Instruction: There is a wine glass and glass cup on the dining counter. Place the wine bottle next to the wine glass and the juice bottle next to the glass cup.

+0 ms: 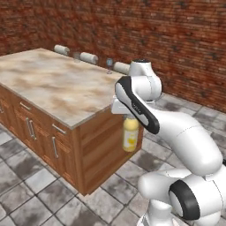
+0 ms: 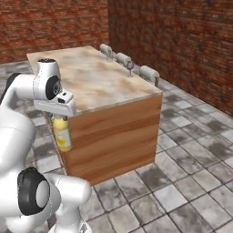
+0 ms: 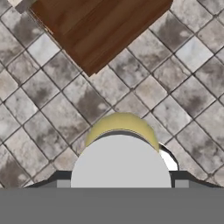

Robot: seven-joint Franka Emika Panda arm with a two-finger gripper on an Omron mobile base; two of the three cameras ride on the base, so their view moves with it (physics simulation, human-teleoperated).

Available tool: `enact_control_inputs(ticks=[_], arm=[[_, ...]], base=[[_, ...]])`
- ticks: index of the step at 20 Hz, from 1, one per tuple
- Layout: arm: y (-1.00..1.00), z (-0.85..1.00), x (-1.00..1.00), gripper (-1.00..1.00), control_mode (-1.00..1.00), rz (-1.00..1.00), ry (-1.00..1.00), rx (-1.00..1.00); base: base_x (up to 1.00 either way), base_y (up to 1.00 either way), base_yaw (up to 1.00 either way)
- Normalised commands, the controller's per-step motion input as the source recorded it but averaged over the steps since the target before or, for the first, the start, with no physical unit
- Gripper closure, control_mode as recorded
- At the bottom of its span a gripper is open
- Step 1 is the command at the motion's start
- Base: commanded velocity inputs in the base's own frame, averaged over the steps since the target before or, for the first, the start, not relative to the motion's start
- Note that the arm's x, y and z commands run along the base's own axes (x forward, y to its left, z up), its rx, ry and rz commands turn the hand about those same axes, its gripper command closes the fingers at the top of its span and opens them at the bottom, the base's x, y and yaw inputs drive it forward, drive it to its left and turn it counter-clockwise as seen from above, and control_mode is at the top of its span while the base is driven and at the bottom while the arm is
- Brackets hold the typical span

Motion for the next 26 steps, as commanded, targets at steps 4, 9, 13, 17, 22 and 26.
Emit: enact_control_inputs(ticks=[4, 9, 13, 17, 22, 26], arm=[[0.0, 0.0, 0.0, 1.0, 1.0, 0.0, 0.0, 0.0], [0.0, 0.0, 0.0, 1.0, 1.0, 0.0, 0.0, 0.0], [0.0, 0.0, 0.0, 1.0, 1.0, 0.0, 0.0, 0.0], [0.0, 0.0, 0.0, 1.0, 1.0, 0.0, 0.0, 0.0], [0.0, 0.0, 0.0, 1.0, 1.0, 0.0, 0.0, 0.0], [0.0, 0.0, 0.0, 1.0, 1.0, 0.0, 0.0, 0.0]], base=[[0.8, -0.41, 0.01], [0.79, -0.42, 0.01], [0.79, -0.42, 0.01], [0.79, -0.42, 0.01], [0.79, -0.41, 0.02], [0.78, -0.4, 0.04]])
